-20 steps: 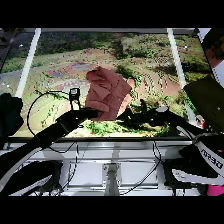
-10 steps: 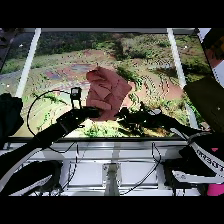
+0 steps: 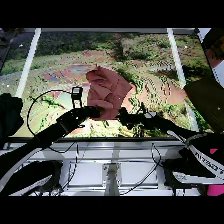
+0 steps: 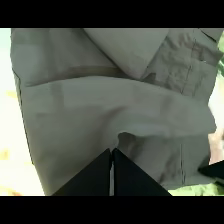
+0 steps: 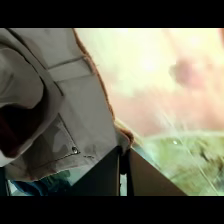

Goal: Fold the clothes and pants, and hang the long-sleeved shirts on hangers.

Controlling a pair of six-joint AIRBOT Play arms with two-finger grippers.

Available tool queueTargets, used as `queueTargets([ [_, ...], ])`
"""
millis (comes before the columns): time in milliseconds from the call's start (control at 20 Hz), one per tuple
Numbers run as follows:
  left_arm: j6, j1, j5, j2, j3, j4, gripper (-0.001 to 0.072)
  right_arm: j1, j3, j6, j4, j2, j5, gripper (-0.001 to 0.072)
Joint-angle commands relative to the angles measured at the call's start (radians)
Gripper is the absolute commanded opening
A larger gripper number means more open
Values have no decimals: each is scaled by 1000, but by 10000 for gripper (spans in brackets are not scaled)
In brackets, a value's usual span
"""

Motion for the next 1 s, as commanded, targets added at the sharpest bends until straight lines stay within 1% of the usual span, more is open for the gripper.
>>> queueTargets([
  [0,183,-1,11,1,0,-1,19,7,0,2,-24,0,-45,15],
  [50,291,-7,29,1,0,0,161,7,0,2,-26,0,-45,14],
  [100,384,-12,45,1,1,-3,376,7,0,2,-27,0,-46,14],
  [150,420,-20,46,1,8,-4,506,7,0,2,-29,0,-45,14],
  [200,426,-30,47,1,18,-3,506,7,0,2,-32,0,-41,14],
  [250,476,-43,48,1,30,-3,506,7,0,2,-35,0,-39,14],
  [350,632,-75,50,1,49,-4,505,7,0,2,-39,0,-27,14],
  [400,708,-91,48,1,55,-3,482,7,0,2,-39,1,-22,14],
  [500,837,-108,22,1,58,-4,361,7,0,3,-38,1,-25,13],
  [650,992,-116,-43,-2,58,-4,355,7,0,3,-39,1,-19,12],
  [700,1059,-118,-56,-3,57,-4,356,7,0,3,-39,1,-19,12],
  [800,1223,-121,-56,-18,58,-4,356,7,0,3,-40,1,-14,13],
  [850,1272,-121,-56,-33,58,-4,356,7,0,3,-40,1,-7,13],
  [950,1313,-121,-56,-72,58,-4,356,7,0,2,-40,1,7,13],
])
